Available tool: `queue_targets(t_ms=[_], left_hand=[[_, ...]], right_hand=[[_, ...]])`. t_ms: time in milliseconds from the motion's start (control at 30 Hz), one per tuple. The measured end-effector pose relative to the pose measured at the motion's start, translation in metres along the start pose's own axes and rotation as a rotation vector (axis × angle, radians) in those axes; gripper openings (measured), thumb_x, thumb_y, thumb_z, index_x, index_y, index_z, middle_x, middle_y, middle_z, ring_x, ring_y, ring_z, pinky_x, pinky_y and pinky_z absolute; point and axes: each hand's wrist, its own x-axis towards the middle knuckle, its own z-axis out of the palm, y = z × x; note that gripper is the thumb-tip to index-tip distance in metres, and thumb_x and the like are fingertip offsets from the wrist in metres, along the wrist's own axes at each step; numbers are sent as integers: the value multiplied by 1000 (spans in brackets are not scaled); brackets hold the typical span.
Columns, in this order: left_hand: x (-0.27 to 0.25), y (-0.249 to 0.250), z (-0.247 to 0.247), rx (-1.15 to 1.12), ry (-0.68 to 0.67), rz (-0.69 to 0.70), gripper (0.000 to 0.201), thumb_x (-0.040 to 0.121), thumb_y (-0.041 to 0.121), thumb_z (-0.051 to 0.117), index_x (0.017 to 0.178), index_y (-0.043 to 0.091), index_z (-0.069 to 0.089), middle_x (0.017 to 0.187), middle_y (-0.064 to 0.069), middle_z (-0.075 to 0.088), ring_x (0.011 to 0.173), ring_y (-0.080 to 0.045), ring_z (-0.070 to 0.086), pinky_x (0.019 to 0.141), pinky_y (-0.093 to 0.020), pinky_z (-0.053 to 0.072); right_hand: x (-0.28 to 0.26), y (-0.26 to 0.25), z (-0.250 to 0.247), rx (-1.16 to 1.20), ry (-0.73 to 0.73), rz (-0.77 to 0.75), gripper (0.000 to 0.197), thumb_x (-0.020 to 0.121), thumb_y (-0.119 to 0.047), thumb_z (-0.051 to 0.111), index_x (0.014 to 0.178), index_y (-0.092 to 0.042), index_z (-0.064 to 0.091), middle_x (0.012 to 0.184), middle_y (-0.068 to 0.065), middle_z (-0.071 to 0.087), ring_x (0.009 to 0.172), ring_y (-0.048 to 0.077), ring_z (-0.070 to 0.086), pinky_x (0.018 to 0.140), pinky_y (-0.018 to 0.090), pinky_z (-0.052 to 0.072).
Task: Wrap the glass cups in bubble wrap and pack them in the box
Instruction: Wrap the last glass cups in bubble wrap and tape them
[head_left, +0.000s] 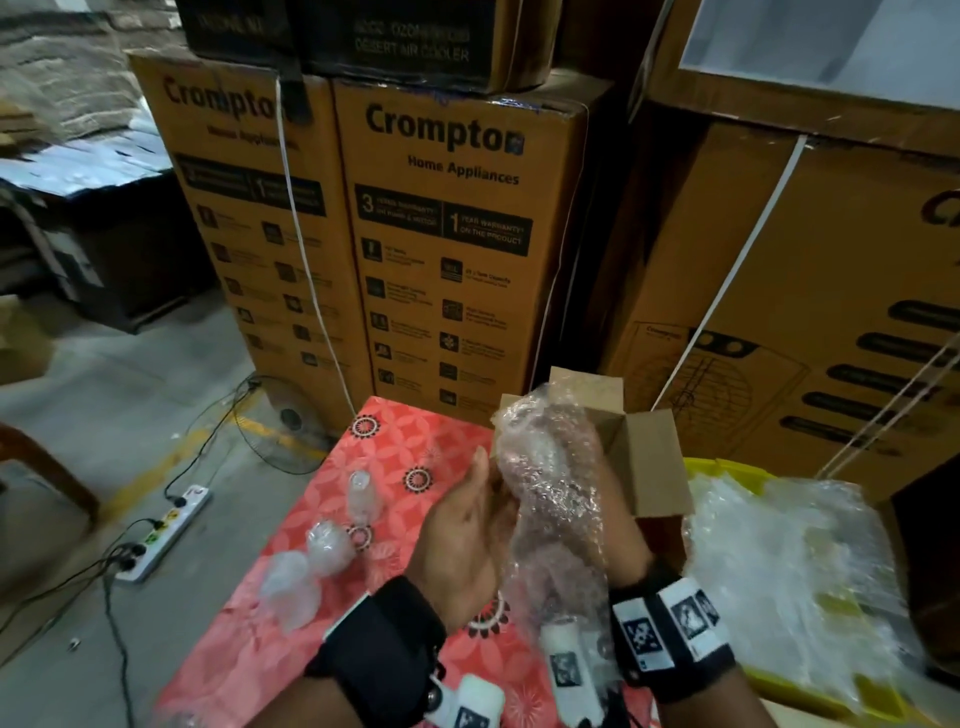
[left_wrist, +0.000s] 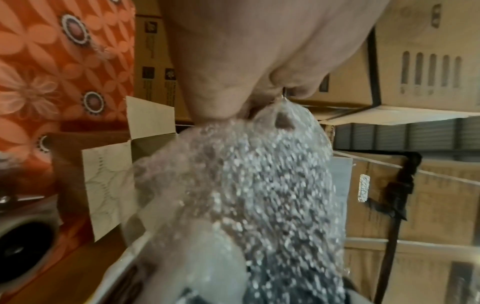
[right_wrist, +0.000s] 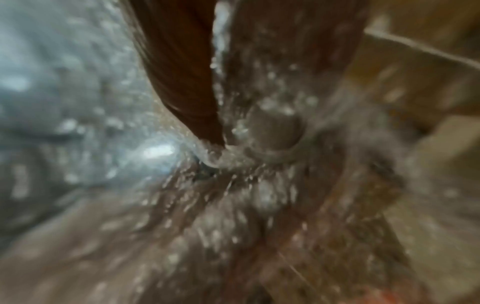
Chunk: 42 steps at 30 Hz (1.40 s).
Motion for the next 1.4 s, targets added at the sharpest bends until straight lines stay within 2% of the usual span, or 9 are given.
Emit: queue_targets(t_ms=[133,233,367,467,567,800,933,1167,1400], left_hand=[[-8,4,19,27,43,9,54,113,46,41,145,10,64,151,-24,57,140,-39,55,121,-56,37],[-11,9,22,69,42,35,47,111,34,42,148,11,60,146,-21,63,134,-36,62,109,-48,52],[-6,17,9,256,32,111,50,111,39,55,158,34,42,160,-9,51,144,-29,54,115,-54,46],[-8,15,7,324,24,169,69,101,46,72,160,45,37,165,-2,45,149,-26,48,119,-61,39],[-11,11,9,323,-21,242,59,103,36,71,155,38,44,151,4,62,139,-20,60,111,-51,50],[-23,13,23,215,8,369,47,103,13,63,148,22,53,138,-9,71,129,-28,67,96,-39,59],[-18,12,17,287,58,424,67,86,17,78,146,30,52,139,10,70,130,-10,65,101,-30,58],[-11,29,6,290,-10,275,93,80,20,91,158,27,40,152,-12,59,139,-30,60,115,-58,46],[-3,58,21,355,239,495,88,77,19,94,149,28,44,144,-2,65,131,-21,65,108,-44,56]], right_hand=[[3,-2,18,-478,-86,-146,43,101,-66,54,139,-50,42,131,-18,62,104,5,70,83,31,62],[-9,-6,36,-488,-132,-181,36,101,-57,49,129,-79,41,160,-3,38,133,16,53,106,48,52],[-14,-5,22,154,-347,45,81,90,-75,57,159,-34,42,160,2,51,147,23,49,123,59,33],[-19,-6,15,95,-436,-4,95,83,-84,59,162,-36,35,167,0,40,153,22,41,122,60,33],[-22,1,24,-317,-122,-155,79,80,-73,76,151,-52,46,162,-13,45,148,10,46,115,54,45],[-26,4,28,-229,222,-420,5,86,-17,84,88,-16,80,90,0,80,85,18,75,78,34,61],[-21,1,28,-190,158,-356,3,88,-11,81,89,-10,78,87,8,78,79,27,72,72,35,60],[3,-10,17,169,56,58,40,67,-9,88,100,-9,66,79,8,71,63,14,64,50,23,51],[-33,-25,20,-345,196,-404,15,95,-8,74,105,-20,75,95,2,79,82,19,76,78,41,65]])
